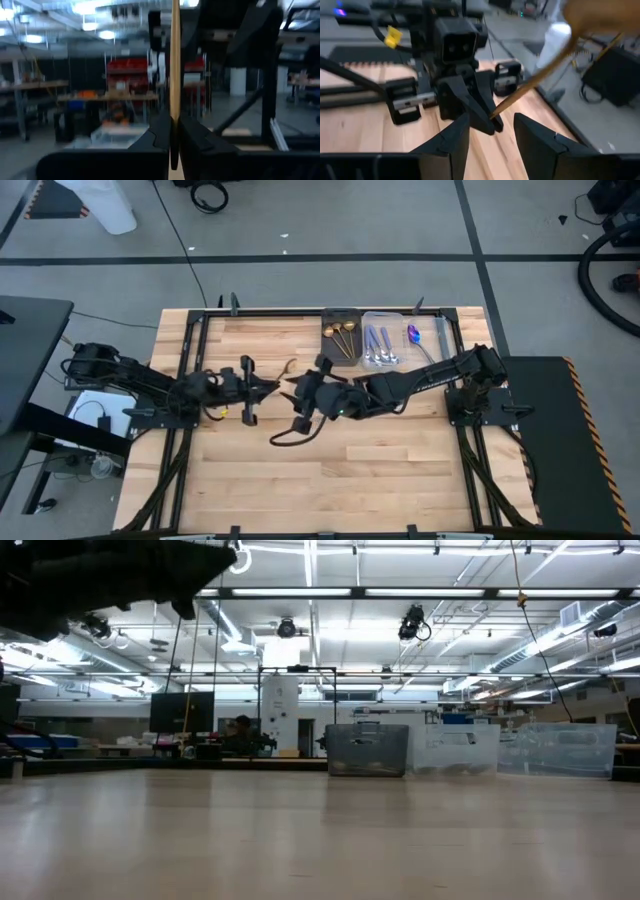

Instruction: Sort silverware by color (type)

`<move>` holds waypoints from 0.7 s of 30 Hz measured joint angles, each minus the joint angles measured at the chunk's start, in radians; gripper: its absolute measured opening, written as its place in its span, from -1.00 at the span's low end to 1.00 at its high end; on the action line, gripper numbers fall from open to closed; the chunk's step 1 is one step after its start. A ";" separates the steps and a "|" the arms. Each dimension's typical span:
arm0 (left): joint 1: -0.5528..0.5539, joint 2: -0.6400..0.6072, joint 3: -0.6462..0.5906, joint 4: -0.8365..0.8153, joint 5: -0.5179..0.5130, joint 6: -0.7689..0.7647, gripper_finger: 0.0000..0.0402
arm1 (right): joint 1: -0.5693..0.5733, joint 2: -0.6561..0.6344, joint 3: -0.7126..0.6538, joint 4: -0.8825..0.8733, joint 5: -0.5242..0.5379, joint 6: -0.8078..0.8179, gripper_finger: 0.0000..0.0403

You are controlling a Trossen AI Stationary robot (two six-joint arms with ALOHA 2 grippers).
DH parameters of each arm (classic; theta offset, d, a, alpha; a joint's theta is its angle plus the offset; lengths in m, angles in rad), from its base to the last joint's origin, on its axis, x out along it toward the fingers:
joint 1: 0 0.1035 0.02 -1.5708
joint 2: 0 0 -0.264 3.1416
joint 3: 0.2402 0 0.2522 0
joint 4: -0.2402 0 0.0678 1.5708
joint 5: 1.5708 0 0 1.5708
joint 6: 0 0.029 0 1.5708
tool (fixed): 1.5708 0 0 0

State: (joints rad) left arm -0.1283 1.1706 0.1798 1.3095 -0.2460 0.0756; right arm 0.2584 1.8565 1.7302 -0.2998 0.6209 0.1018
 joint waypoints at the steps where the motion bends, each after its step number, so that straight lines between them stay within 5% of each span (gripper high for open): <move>1: 0.000 0.000 0.000 0.029 0.006 0.012 -0.89 | -0.003 0.000 0.000 0.026 0.004 -0.019 -0.18; 6: 0.000 0.000 0.027 0.095 0.026 0.063 -0.89 | -0.023 0.000 0.000 0.139 -0.006 -0.127 -0.18; 16: 0.000 0.001 0.088 0.089 0.049 0.075 -0.89 | -0.100 0.000 0.000 0.231 -0.233 -0.184 -0.20; 21: 0.000 0.001 0.089 0.082 0.049 0.068 -0.89 | -0.119 0.000 0.000 0.247 -0.314 -0.185 -0.36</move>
State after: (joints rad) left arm -0.1284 1.1717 0.2691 1.3916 -0.1967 0.1432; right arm 0.1396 1.8568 1.7302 -0.0524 0.3069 -0.0830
